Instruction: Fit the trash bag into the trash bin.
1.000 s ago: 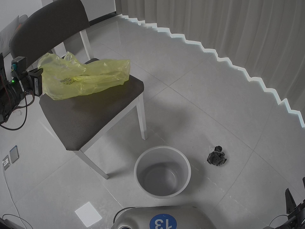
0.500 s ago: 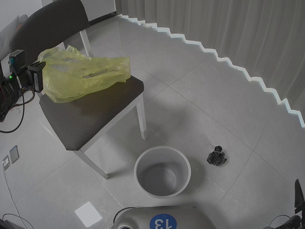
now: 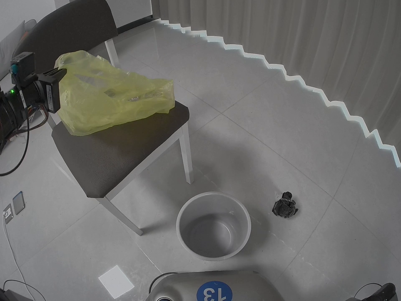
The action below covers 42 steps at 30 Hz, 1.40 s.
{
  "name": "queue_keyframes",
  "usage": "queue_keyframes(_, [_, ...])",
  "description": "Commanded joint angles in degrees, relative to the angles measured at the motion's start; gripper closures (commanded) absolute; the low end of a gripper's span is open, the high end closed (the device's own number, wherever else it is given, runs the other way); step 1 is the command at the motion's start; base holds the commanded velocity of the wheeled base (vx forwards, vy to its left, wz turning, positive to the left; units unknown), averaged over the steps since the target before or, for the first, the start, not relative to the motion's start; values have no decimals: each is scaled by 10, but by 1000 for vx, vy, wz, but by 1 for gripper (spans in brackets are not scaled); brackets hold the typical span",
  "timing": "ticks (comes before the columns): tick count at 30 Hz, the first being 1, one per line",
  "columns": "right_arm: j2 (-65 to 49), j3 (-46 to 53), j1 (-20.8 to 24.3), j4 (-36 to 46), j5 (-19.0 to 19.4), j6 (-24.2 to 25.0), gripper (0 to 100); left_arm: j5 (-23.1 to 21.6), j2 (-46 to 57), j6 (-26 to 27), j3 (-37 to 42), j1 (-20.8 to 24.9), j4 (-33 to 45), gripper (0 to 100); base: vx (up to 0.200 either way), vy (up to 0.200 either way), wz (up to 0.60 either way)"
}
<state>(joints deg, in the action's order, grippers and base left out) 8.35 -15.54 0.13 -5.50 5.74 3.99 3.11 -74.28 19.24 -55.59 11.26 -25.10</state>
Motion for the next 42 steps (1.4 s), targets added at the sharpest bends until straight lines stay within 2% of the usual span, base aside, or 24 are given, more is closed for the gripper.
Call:
queue_keyframes(1, [185, -154, 0, 49, 37, 5, 0, 2, 33, 3, -70, 75, 62, 100, 0, 0, 0])
queue_keyframes(9, [323, -230, 2, 41, 39, -6, 0, 0, 26, 76, -174, 136, 182, 100, 0, 0, 0])
queue_keyframes(12, [361, -229, 27, 24, 38, -3, 0, 1, 9, 102, -242, 198, 255, 100, 0, 0, 0])
queue_keyframes(13, [361, -229, 27, 24, 38, -3, 0, 1, 9, 102, -242, 198, 255, 100, 0, 0, 0])
queue_keyframes(15, [376, -207, 47, -7, 38, 9, 0, 8, -14, 122, -295, 257, 294, 100, 0, 0, 0])
queue_keyframes(16, [376, -207, 47, -7, 38, 9, 0, 8, -14, 122, -295, 257, 294, 100, 0, 0, 0])
queue_keyframes(17, [387, -199, 55, -29, 38, 20, 0, 12, -29, 133, -318, 291, 313, 100, 0, 0, 0])
queue_keyframes(21, [391, -186, 58, -53, 38, 22, 0, 18, -52, 142, -337, 341, 337, 100, 0, 0, 0])
queue_keyframes(28, [405, -179, 58, -51, 45, 31, 0, 5, -57, 142, -313, 356, 337, 100, 0, 0, 0])
queue_keyframes(36, [448, -176, 58, -55, 77, 68, 0, -54, -48, 142, -279, 385, 337, 100, 0, 0, 0])
queue_keyframes(42, [478, -176, 58, -57, 79, 85, 0, -57, -49, 142, -282, 418, 335, 100, 0, 0, 0])
